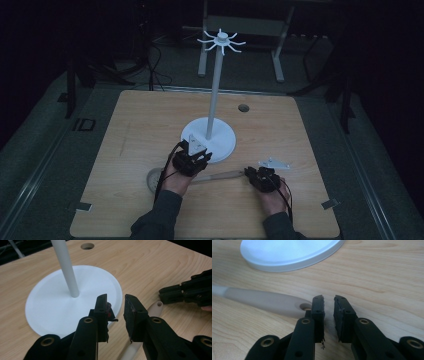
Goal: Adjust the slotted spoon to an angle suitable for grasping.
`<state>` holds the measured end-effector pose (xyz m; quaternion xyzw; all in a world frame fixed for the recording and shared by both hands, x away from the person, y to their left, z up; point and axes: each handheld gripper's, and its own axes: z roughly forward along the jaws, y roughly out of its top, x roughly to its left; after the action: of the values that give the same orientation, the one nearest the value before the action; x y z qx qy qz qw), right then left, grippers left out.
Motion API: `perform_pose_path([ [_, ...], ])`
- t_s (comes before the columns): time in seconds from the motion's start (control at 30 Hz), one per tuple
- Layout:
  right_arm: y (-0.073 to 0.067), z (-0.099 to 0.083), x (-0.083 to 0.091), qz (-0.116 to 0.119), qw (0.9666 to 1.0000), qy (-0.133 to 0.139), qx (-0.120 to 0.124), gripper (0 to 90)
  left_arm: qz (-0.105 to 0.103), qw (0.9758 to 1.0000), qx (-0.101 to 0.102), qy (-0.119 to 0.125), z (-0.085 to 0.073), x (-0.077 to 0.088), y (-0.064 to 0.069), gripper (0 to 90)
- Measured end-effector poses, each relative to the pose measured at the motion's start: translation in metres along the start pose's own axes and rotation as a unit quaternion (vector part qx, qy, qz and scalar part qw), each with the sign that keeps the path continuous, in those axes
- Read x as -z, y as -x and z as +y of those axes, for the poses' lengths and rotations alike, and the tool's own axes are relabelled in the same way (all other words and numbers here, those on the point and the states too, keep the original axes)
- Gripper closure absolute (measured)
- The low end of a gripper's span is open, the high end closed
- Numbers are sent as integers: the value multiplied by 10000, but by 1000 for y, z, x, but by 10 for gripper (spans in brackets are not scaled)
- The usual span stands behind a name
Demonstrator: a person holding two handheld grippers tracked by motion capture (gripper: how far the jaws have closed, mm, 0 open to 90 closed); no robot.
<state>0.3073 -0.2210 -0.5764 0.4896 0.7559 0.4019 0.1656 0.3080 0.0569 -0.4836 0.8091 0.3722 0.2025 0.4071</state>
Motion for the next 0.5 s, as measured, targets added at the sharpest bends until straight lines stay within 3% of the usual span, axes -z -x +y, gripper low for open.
perform_pose_path([
  [0.5, 22, 8, 31, 129, 9985, 490, -209, 584, 42, 9999, 136, 42, 2, 13, -22, 628],
])
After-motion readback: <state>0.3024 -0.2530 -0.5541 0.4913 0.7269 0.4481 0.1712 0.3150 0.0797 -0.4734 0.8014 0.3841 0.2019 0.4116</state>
